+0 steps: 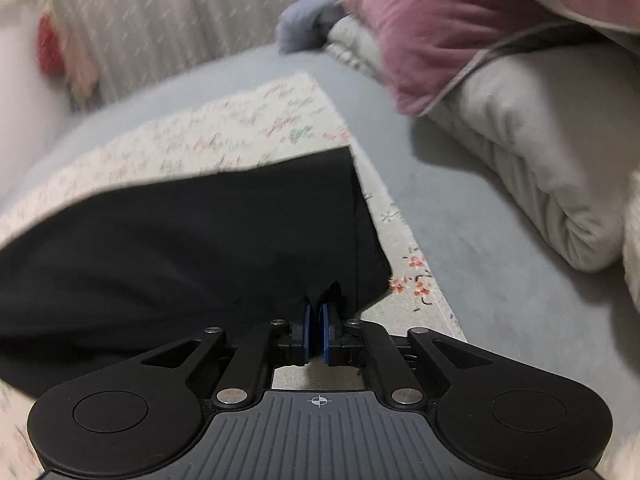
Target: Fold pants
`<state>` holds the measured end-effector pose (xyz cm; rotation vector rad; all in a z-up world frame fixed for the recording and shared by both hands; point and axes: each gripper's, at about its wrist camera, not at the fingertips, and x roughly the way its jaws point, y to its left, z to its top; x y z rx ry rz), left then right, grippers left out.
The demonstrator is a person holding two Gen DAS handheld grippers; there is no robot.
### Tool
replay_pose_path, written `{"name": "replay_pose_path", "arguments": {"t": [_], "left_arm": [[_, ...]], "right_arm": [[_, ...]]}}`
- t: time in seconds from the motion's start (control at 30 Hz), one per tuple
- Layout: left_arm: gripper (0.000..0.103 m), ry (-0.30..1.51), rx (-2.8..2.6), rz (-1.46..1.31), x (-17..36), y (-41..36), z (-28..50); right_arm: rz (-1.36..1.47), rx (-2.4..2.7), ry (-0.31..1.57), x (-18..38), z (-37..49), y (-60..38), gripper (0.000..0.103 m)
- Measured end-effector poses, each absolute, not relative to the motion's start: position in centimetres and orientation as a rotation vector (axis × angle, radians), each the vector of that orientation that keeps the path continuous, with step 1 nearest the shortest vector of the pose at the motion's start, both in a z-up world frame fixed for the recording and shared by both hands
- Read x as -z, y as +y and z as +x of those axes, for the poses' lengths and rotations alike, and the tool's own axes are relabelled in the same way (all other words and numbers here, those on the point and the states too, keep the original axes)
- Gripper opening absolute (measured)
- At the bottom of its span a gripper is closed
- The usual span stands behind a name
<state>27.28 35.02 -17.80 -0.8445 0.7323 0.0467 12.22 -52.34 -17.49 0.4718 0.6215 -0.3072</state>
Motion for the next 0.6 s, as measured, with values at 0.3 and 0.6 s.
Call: {"name": "replay_pose_path", "arguments": {"t": [0.3,0.6], "left_arm": [[0.094,0.738,-0.117,-0.747,17.1,31.2,30.0],[0.028,0.607,-0.148,-0.905,14.6,33.4,26.5]], "right_arm": [[0.659,0.312,0.556,18.4,12.8,-51.7,0.073],[0.655,0.351,0.505,14.9,14.6,-52.8,0.004]]}}
